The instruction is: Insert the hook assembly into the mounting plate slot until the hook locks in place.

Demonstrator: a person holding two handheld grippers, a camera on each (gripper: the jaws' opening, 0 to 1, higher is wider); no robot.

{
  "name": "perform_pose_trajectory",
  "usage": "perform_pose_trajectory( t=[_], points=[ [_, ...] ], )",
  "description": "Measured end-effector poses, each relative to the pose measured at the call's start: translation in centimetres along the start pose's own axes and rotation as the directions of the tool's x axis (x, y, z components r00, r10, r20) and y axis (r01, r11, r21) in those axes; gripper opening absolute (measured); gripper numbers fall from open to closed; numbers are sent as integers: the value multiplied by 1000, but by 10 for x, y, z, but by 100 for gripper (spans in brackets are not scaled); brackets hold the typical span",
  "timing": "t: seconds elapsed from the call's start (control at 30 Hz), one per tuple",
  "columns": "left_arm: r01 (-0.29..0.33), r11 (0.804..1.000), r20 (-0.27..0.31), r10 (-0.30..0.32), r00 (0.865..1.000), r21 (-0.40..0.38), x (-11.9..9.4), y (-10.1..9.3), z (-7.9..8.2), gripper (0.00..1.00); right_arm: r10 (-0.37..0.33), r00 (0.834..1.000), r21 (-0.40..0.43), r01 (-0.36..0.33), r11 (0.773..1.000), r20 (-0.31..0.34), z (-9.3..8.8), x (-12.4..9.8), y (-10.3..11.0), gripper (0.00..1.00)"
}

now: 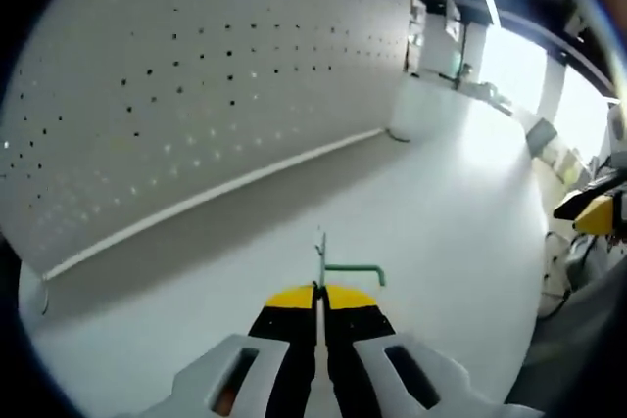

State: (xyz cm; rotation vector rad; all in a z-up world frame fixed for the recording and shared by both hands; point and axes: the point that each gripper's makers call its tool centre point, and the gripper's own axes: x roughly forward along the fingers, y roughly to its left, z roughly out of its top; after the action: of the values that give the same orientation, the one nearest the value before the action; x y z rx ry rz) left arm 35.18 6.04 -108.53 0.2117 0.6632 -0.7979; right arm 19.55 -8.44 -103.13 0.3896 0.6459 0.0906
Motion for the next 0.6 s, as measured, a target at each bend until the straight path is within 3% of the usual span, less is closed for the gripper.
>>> perform_pose_trajectory(
  t=[0.17, 0.37, 0.43, 0.5, 0.6],
  points=[
    [-9, 1000, 7, 9, 1000, 6, -29, 11, 7, 1, 34, 999, -67, -33, 997, 19, 12, 4, 11, 29],
    [0, 999, 7, -1, 1000, 49, -67, 16, 23, 1, 118, 993, -165, -113, 980, 25, 26, 12, 43, 28],
    [4, 999, 16, -5, 1000, 40, -78, 19, 29, 1, 148, 989, -195, -140, 971, 25, 32, 14, 56, 28],
    [25, 999, 45, -24, 999, -25, -93, 18, 39, 1, 177, 984, -206, -168, 964, 28, 38, 16, 68, 28],
    [-1, 1000, 49, 0, 999, 4, -113, 23, 46, 1, 213, 977, -237, -200, 951, 29, 44, 17, 83, 28]
  ],
)
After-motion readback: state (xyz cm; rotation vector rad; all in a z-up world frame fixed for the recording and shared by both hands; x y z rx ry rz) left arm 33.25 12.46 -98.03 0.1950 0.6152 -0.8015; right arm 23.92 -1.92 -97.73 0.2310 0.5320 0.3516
